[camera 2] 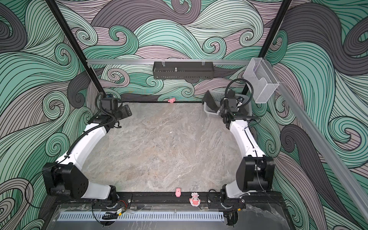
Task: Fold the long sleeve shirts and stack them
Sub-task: 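Reach the right gripper into the white basket toward the grey pinstripe shirt, then grasp the shirt with the right gripper, lift it out and lay it on the table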
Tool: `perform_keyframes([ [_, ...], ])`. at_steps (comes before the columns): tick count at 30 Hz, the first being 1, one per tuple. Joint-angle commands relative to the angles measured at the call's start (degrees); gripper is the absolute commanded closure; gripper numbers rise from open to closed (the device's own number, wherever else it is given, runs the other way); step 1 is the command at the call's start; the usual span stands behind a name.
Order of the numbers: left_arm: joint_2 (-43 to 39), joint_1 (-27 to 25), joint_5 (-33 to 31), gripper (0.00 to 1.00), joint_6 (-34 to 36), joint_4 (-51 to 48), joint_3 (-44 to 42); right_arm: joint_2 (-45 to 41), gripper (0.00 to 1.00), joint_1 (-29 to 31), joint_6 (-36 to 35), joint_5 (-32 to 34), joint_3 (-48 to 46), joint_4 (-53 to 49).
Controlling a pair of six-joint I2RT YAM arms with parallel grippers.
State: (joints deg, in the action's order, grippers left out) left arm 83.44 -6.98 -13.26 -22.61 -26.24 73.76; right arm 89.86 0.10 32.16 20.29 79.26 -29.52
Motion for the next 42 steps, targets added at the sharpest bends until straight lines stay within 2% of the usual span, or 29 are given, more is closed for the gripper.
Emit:
perform_keyframes([
  [1, 2.7, -2.2, 1.7, 0.03, -2.2, -6.7, 2.1, 4.9, 0.06, -2.6, 2.1, -0.6, 5.4, -8.1],
  [2, 3.5, -2.9, 1.7, 0.02, -2.3, -6.8, 2.7, 6.6, 0.01, -3.2, 2.1, -0.8, 6.8, -8.5],
  [9, 9.4, -6.7, 2.3, 0.02, -2.6, -6.6, 6.6, 20.3, 0.01, -6.3, 1.0, -2.2, 19.4, -9.5],
  [18, 11.1, -7.5, 2.6, 0.02, -2.4, -6.6, 9.5, 34.5, 0.01, -7.1, 1.8, -6.7, 34.2, -9.5],
  [23, 11.5, -7.5, 2.7, 0.02, -1.9, -6.1, 9.8, 41.4, 0.03, -7.3, 3.6, -6.8, 41.8, -10.7],
  [25, 11.7, -7.5, 3.2, 0.01, -1.8, -6.1, 9.9, 43.6, 0.08, -7.2, 4.0, -7.2, 44.8, -11.8],
  [26, 11.7, -7.5, 3.6, 0.01, -1.8, -6.1, 9.9, 44.1, 0.14, -7.2, 4.3, -7.5, 45.5, -11.8],
  [28, 11.6, -7.5, 4.4, 0.03, -1.7, -5.9, 10.0, 43.9, 0.34, -7.1, 4.2, -8.2, 46.6, -11.8],
  [30, 11.4, -7.5, 5.0, 0.08, -1.7, -5.9, 10.1, 42.6, 0.65, -6.8, 3.8, -8.1, 46.8, -11.5],
  [33, 10.8, -7.5, 6.0, 0.18, -1.8, -5.6, 9.9, 39.1, 0.98, -6.0, 2.4, -8.7, 46.8, -10.8],
  [36, 9.8, -7.5, 7.4, 0.30, -1.9, -5.1, 9.5, 32.8, 1.00, -5.2, 1.2, -12.4, 42.6, -7.1],
  [39, 7.7, -7.5, 8.1, 0.31, -2.0, -4.9, 8.6, 22.4, 1.00, -3.2, -1.3, -13.4, 34.8, 0.8],
  [42, 4.7, -7.5, 8.3, 0.32, -2.0, -3.0, 5.9, 15.1, 1.00, -0.7, -3.3, -15.1, 33.4, 3.6],
])
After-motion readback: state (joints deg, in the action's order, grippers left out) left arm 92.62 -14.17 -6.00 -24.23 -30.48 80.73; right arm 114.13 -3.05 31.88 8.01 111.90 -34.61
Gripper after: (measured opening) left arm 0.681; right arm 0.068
